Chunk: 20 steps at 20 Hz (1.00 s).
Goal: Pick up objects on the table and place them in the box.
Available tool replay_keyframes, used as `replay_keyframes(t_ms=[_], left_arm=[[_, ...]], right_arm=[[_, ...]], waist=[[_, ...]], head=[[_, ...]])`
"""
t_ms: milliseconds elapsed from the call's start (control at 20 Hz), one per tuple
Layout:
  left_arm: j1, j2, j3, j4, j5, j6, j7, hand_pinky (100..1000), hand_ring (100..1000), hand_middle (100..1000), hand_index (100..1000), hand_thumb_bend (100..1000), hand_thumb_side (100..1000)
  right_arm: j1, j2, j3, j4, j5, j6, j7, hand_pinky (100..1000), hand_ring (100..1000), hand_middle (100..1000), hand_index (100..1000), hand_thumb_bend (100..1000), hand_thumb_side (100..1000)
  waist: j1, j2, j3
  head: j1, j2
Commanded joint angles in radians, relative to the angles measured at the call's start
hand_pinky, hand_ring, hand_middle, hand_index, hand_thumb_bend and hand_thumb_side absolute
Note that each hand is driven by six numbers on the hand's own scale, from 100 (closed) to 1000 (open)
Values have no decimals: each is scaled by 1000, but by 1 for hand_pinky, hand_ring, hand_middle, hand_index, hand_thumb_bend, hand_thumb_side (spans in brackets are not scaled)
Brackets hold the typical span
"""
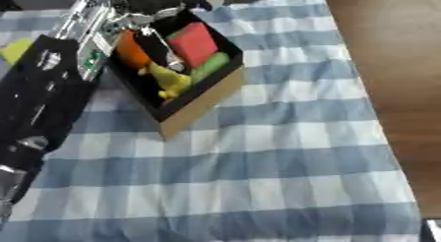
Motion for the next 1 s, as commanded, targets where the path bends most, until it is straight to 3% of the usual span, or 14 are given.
replay_keyframes(t_ms=[50, 300, 500, 850, 1000], left_arm=[[-22, 29, 21, -30, -14, 11, -6, 1000, 1000, 870, 951, 685, 415], [-23, 78, 34, -109, 47, 6, -53, 997, 988, 852, 935, 643, 337], [-19, 181, 55, -159, 124, 35, -91, 986, 981, 849, 931, 642, 323], [25, 377, 99, -131, 189, 103, -103, 975, 973, 843, 921, 657, 298], [43, 419, 110, -105, 203, 121, -94, 972, 973, 841, 918, 650, 296]], right_arm=[[-1, -16, -6, -20, -3, -75, 79, 1000, 1000, 359, 994, 100, 474], [3, -17, -10, -20, -7, -77, 79, 1000, 1000, 362, 993, 100, 476], [7, -20, -17, -20, -8, -79, 79, 1000, 1000, 365, 993, 100, 478], [13, -24, -27, -20, -8, -84, 79, 1000, 1000, 367, 993, 100, 478], [14, -24, -27, -20, -5, -85, 79, 1000, 1000, 364, 993, 100, 475]], waist=[[-14, -20, 2], [-13, -23, 6], [-7, -25, 15], [-1, -29, 30], [-2, -28, 35]], head=[[0, 5], [-2, 5], [-10, 5], [-23, 5], [-23, 5]])
